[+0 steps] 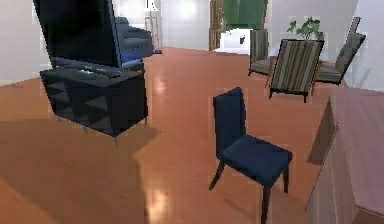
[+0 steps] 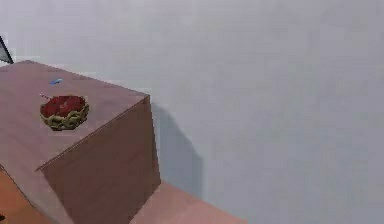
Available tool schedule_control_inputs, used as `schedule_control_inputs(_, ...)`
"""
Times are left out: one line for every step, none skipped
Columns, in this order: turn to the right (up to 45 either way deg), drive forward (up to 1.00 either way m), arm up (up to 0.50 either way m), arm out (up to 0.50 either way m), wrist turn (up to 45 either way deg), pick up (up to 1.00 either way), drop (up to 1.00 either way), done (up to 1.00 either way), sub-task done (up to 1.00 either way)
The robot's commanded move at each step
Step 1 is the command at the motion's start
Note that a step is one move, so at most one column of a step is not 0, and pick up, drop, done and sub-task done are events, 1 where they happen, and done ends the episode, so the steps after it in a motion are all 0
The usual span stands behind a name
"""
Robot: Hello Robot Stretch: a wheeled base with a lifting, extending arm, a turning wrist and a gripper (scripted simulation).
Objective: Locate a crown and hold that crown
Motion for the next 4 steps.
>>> schedule_control_inputs(-30.0, 0.00, 0.00, 0.00, 0.0, 0.00, 0.00, 0.00, 0.00)
schedule_control_inputs(45.0, 0.00, 0.00, 0.00, 0.0, 0.00, 0.00, 0.00, 0.00)
schedule_control_inputs(39.0, 0.00, 0.00, 0.00, 0.0, 0.00, 0.00, 0.00, 0.00)
schedule_control_inputs(0.0, 0.30, 0.00, 0.00, 0.0, 0.00, 0.00, 0.00, 0.00)
